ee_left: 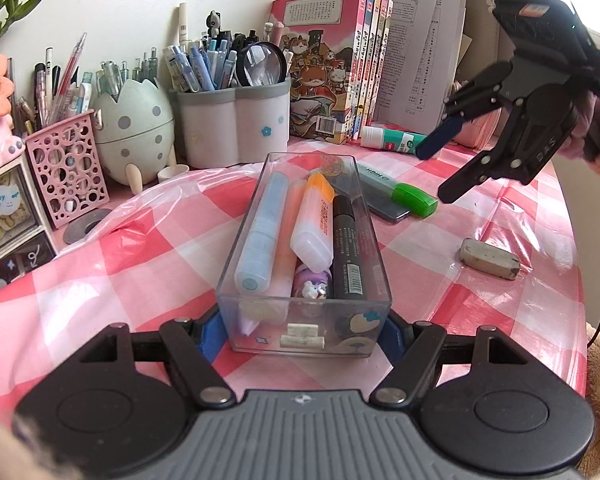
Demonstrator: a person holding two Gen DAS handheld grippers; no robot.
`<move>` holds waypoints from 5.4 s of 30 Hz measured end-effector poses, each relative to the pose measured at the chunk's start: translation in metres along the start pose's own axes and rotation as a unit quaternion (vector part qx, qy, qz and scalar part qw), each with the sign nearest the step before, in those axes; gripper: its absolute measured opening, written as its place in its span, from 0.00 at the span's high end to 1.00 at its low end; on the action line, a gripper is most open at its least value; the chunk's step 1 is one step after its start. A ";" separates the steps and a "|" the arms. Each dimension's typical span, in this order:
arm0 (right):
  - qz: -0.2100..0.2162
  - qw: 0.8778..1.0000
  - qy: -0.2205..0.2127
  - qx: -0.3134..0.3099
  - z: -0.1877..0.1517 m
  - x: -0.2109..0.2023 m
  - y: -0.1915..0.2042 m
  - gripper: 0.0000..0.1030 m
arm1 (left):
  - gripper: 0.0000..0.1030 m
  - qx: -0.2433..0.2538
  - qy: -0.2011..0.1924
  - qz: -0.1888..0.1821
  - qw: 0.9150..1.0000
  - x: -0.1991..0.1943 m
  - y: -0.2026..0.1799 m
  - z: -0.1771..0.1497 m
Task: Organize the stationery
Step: 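Move the right gripper to the green HIGH highlighter and grasp it, then carry the green highlighter over the clear box and lower it inside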
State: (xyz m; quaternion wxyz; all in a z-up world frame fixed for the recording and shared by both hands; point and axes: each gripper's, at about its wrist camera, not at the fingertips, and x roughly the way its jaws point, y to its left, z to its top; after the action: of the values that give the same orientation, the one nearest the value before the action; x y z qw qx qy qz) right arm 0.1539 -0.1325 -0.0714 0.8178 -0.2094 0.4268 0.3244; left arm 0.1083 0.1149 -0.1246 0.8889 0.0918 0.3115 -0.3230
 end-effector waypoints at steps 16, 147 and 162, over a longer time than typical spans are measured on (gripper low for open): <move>-0.006 0.991 0.002 0.133 -0.016 0.020 -0.027 0.69 | 0.54 0.000 0.000 0.000 1.000 0.000 0.000 0.000; 0.035 0.960 0.093 0.263 0.092 0.038 0.017 0.80 | 0.53 0.001 0.000 0.002 1.000 -0.001 0.001 -0.001; 0.015 0.906 0.059 0.419 0.079 0.034 0.016 0.80 | 0.53 0.001 0.000 0.002 1.000 0.000 0.001 -0.001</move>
State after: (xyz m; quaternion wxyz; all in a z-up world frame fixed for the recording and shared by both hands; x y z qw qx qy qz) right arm 0.2017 -0.0606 -0.0580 0.7985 0.1400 0.5741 0.1150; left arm 0.1086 0.1162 -0.1251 0.8896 0.0936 0.3109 -0.3213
